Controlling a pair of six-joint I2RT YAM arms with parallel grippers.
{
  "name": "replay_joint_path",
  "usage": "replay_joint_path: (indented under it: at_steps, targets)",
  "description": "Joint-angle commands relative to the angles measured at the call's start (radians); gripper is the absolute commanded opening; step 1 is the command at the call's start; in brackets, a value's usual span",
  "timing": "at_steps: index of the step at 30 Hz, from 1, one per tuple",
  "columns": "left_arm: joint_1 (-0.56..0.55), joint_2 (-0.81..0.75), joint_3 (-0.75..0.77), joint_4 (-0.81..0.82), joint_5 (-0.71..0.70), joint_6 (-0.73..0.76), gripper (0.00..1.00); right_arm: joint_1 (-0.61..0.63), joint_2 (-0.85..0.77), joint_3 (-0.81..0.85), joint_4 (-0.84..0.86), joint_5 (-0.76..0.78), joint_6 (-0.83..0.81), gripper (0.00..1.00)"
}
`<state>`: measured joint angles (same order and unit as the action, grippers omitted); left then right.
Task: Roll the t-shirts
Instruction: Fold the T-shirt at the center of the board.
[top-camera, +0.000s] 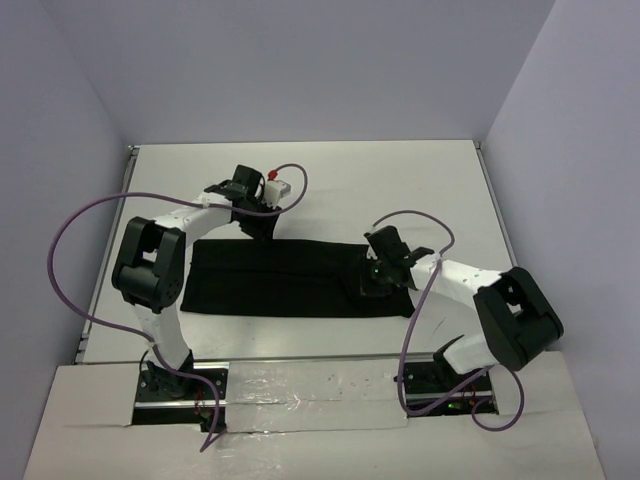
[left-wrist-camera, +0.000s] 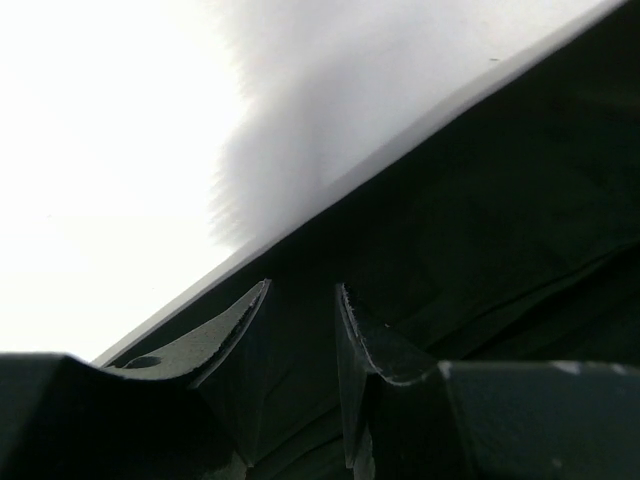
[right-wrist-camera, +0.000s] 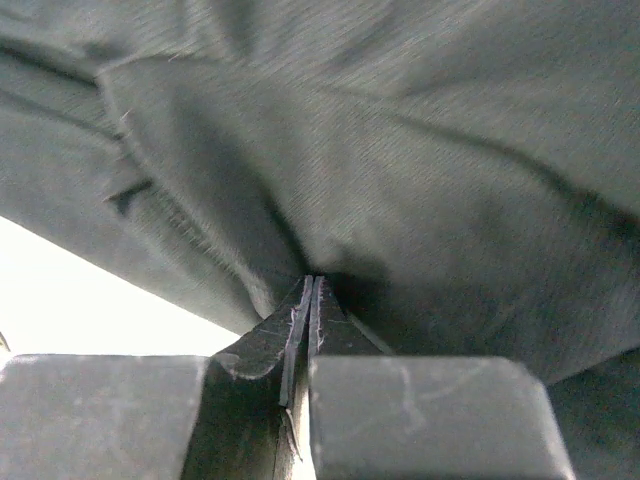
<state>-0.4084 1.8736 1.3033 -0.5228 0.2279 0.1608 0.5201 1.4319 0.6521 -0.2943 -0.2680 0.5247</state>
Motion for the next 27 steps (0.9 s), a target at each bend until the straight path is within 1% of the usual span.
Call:
replay_joint_path:
  at_steps: [1, 5, 8, 11, 15, 19, 22, 24, 25, 26, 27]
  targets:
    - [0.013, -0.041, 0.014, 0.029, -0.021, 0.008, 0.4, 0.044, -0.065, -0.006, 0.001, 0.062, 0.04, 0.0]
    - [0.02, -0.033, 0.025, 0.021, -0.024, 0.011, 0.4, 0.064, -0.045, -0.006, 0.007, 0.079, 0.047, 0.0]
    - [0.034, -0.037, 0.033, 0.018, -0.022, 0.009, 0.4, 0.083, -0.033, 0.023, -0.009, 0.093, 0.037, 0.0]
    - [0.046, -0.048, 0.033, 0.017, -0.021, 0.017, 0.4, 0.1, -0.034, 0.082, -0.051, 0.116, 0.003, 0.0]
    - [0.063, -0.059, 0.025, 0.018, -0.021, 0.023, 0.4, 0.118, -0.057, 0.199, -0.158, 0.162, -0.067, 0.0]
    - [0.074, -0.065, 0.016, 0.023, -0.019, 0.019, 0.4, 0.118, -0.09, 0.216, -0.134, 0.191, -0.089, 0.0]
    - [0.077, -0.065, 0.017, 0.023, -0.013, 0.01, 0.4, 0.12, -0.002, 0.245, -0.111, 0.182, -0.075, 0.0]
    - [0.076, -0.067, 0.051, 0.001, 0.008, 0.002, 0.4, 0.118, 0.039, 0.251, -0.106, 0.17, -0.062, 0.0]
    - [0.069, -0.067, 0.072, -0.044, 0.078, -0.003, 0.4, 0.12, 0.056, 0.25, -0.102, 0.173, -0.043, 0.0]
    - [0.06, -0.074, 0.095, -0.068, 0.118, -0.007, 0.4, 0.118, 0.053, 0.247, -0.097, 0.18, -0.032, 0.01]
    - [0.024, -0.085, 0.126, -0.081, 0.157, -0.027, 0.4, 0.115, 0.048, 0.232, -0.083, 0.19, -0.02, 0.01]
